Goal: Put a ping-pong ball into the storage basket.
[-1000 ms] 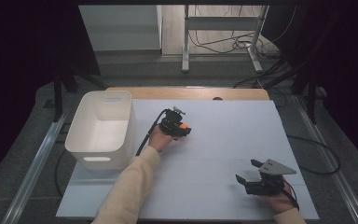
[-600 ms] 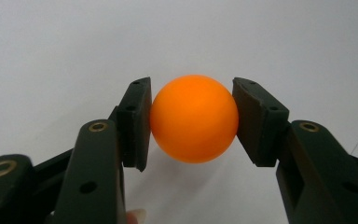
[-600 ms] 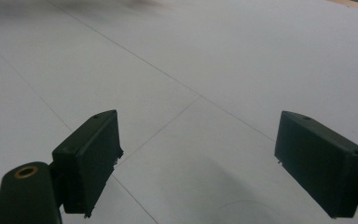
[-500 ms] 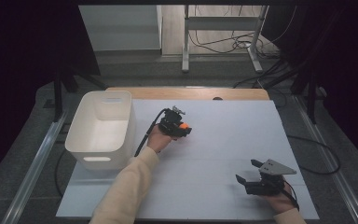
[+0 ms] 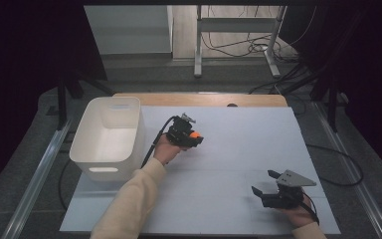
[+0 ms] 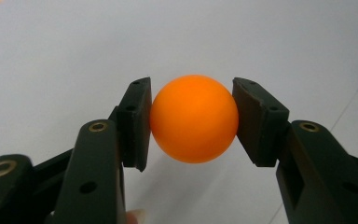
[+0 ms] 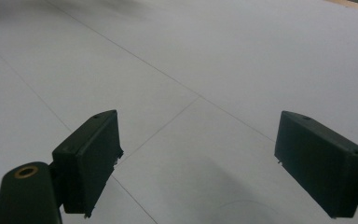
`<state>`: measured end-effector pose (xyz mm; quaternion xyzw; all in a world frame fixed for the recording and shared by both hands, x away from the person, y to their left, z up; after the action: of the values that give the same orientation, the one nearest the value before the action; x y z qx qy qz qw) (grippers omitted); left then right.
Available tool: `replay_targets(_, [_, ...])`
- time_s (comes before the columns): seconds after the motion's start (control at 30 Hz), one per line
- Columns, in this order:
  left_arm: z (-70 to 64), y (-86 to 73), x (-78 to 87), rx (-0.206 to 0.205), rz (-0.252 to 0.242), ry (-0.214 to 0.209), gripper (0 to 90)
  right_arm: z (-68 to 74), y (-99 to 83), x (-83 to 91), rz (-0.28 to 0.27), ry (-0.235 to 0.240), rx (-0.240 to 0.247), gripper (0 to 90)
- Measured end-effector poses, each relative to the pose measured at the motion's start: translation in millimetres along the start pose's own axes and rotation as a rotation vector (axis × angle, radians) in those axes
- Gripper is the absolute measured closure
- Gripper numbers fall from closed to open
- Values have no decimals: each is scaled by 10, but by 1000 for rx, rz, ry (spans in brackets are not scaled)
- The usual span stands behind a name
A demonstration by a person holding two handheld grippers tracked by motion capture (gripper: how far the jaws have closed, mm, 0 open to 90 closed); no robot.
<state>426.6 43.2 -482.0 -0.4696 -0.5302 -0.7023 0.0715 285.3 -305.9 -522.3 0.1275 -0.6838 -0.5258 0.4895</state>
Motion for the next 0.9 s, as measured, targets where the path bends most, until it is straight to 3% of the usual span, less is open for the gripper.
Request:
replay_targets(0.43, [-44, -29, 255, -15, -48, -6, 499, 7, 4, 5, -1, -1, 3, 146])
replay_targets(0.9, [-85, -80, 399, -30, -79, -13, 499, 9, 4, 6, 0, -3, 5, 146])
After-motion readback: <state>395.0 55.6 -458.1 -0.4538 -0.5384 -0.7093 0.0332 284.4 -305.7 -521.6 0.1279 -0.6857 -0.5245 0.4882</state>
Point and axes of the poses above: each handheld gripper's, and its own axes: x roughly backward along the jaws, y roughly out of its top, z roughly to its left, the point moved 1 cm from there along -x, roughly forward along the jaws, and after that the axes turned 11 degrees about y, right-handed, at the moved point
